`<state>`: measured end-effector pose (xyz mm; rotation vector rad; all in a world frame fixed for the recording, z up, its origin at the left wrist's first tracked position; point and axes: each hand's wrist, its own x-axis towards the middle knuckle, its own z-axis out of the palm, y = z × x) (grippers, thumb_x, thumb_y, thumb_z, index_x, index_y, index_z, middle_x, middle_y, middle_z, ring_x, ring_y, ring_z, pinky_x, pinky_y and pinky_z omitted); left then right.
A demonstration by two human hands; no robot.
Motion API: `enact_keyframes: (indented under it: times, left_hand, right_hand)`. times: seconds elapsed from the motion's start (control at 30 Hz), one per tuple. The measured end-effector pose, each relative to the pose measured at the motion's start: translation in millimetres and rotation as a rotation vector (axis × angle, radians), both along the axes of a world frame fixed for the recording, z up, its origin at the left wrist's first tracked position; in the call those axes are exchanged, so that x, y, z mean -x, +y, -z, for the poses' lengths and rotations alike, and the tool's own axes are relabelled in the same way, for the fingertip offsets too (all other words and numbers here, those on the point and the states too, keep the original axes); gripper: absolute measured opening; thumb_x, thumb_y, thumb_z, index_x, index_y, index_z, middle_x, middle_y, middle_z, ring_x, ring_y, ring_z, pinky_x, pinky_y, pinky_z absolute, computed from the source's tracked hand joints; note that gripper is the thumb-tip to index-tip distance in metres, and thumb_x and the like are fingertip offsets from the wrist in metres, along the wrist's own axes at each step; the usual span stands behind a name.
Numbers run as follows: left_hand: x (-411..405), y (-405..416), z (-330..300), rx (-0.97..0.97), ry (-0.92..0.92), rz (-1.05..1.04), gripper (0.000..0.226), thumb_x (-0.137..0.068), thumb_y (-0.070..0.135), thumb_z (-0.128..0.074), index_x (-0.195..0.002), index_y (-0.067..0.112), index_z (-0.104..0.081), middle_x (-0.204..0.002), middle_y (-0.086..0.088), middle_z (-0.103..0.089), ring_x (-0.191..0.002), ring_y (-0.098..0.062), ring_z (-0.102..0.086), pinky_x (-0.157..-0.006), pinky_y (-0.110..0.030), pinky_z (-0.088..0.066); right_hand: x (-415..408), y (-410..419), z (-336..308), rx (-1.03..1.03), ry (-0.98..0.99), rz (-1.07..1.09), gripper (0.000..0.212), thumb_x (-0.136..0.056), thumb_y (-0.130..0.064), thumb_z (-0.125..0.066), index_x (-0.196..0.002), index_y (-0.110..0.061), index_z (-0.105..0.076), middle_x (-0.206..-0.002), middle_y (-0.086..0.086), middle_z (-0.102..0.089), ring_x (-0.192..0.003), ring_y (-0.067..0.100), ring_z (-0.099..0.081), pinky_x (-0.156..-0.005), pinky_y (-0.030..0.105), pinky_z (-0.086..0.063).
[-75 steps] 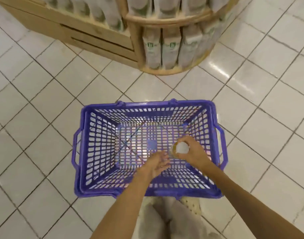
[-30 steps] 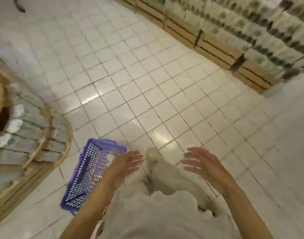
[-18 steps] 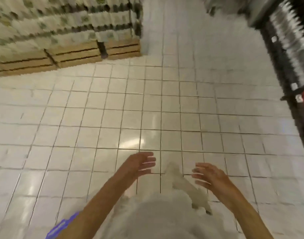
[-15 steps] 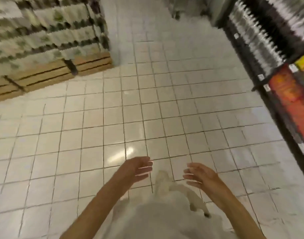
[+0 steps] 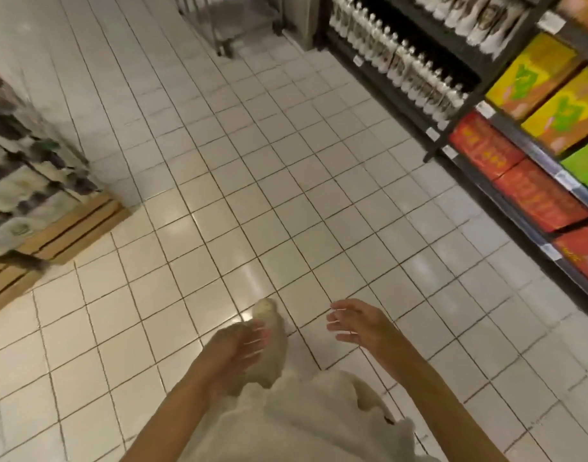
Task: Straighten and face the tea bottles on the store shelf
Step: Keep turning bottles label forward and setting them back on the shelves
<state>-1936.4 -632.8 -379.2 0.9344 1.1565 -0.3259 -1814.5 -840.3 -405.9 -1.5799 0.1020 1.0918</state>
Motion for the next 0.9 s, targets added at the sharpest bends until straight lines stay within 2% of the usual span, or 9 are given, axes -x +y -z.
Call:
enact_keyframes:
  times: [0.07,0.17,0.3,0.37,0.43,0.5,0.63,0.77,0.9]
  left_hand:
    - [-60.8,34.7,-8.1,-0.013,-0.049,0.077,0.021,-0.096,0.01,-0.046,-0.096,0.005,-0.066,-0.096,-0.012,-0.067,-0.088,-0.023,-0.062,-0.077,-0.03,-0.048]
    - [-154.3,77.8,-21.5,-0.054,-0.133,0.24,0.021,-0.097,0.012,-0.046,-0.104,0.004,-0.064,-0.097,-0.011,-0.068,-0.087,-0.022,-0.064,-0.079,-0.03,-0.05]
    - [-273.1,112.3,-24.8,-0.08,-0.229,0.47,0.023,-0.099,0.014,-0.044,-0.109,0.005,-0.063,-0.1,-0.01,-0.07,-0.088,-0.019,-0.066,-0.08,-0.03,-0.05]
    - [-328.6,123.5,-18.5,-0.062,-0.231,0.546,0.023,-0.098,0.017,-0.047,-0.11,0.006,-0.064,-0.101,-0.01,-0.07,-0.09,-0.02,-0.066,-0.082,-0.032,-0.051]
    - [-382.2,134.6,-8.1,-0.051,-0.223,0.587,0.022,-0.098,0.018,-0.048,-0.107,0.008,-0.065,-0.102,-0.011,-0.07,-0.094,-0.022,-0.065,-0.088,-0.038,-0.05]
    - [-436.0,149.0,1.0,-0.055,-0.202,0.581,0.02,-0.097,0.018,-0.048,-0.102,0.01,-0.066,-0.104,-0.011,-0.071,-0.097,-0.024,-0.066,-0.09,-0.039,-0.049]
    - [-533.2,186.2,-0.6,-0.052,-0.145,0.42,0.021,-0.096,0.017,-0.05,-0.103,0.007,-0.068,-0.096,-0.008,-0.073,-0.09,-0.021,-0.068,-0.081,-0.031,-0.052]
    - [-622.9,219.6,-16.2,-0.083,-0.13,0.33,0.021,-0.094,0.022,-0.053,-0.098,0.012,-0.071,-0.101,-0.008,-0.074,-0.097,-0.023,-0.068,-0.092,-0.039,-0.049]
    - [-718.7,250.7,-18.4,-0.067,-0.118,0.257,0.023,-0.097,0.016,-0.048,-0.104,0.006,-0.067,-0.108,-0.013,-0.069,-0.099,-0.025,-0.065,-0.091,-0.037,-0.046]
  right_hand:
    - [-34.1,25.8,-2.4,-0.003,0.029,0.106,0.017,-0.094,-0.013,-0.057,-0.109,-0.01,-0.064,-0.097,0.01,-0.072,-0.09,0.02,-0.071,-0.074,0.026,-0.055]
    - [-84.3,56.4,-11.6,-0.042,0.039,0.299,0.018,-0.091,-0.007,-0.058,-0.108,-0.006,-0.064,-0.095,0.01,-0.072,-0.088,0.022,-0.071,-0.075,0.026,-0.056]
    - [-154.6,87.9,-20.0,-0.053,0.051,0.461,0.035,-0.071,-0.022,-0.074,-0.103,-0.011,-0.067,-0.091,0.009,-0.074,-0.089,0.024,-0.07,-0.085,0.035,-0.054]
    - [-195.5,100.6,-12.0,-0.042,0.047,0.524,0.02,-0.083,-0.01,-0.065,-0.103,-0.008,-0.066,-0.09,0.01,-0.073,-0.087,0.023,-0.07,-0.085,0.036,-0.053]
    - [-245.6,111.8,-1.3,-0.02,0.05,0.572,0.015,-0.09,-0.003,-0.058,-0.103,-0.005,-0.065,-0.093,0.014,-0.072,-0.087,0.024,-0.07,-0.085,0.036,-0.053]
    - [-306.5,124.6,6.0,0.011,0.041,0.578,0.016,-0.091,-0.004,-0.058,-0.105,-0.005,-0.065,-0.098,0.017,-0.07,-0.092,0.027,-0.069,-0.085,0.036,-0.053]
    - [-433.6,152.2,1.4,0.012,-0.017,0.507,0.019,-0.091,-0.007,-0.06,-0.109,-0.006,-0.065,-0.104,0.017,-0.07,-0.097,0.027,-0.067,-0.083,0.032,-0.054]
    - [-555.7,185.4,-17.8,-0.002,-0.039,0.413,0.018,-0.094,-0.008,-0.055,-0.11,-0.006,-0.064,-0.104,0.017,-0.07,-0.095,0.024,-0.069,-0.08,0.028,-0.056]
    - [-666.7,218.1,-25.8,-0.018,-0.055,0.381,0.017,-0.095,-0.009,-0.055,-0.108,-0.009,-0.065,-0.103,0.015,-0.071,-0.092,0.02,-0.07,-0.077,0.025,-0.056]
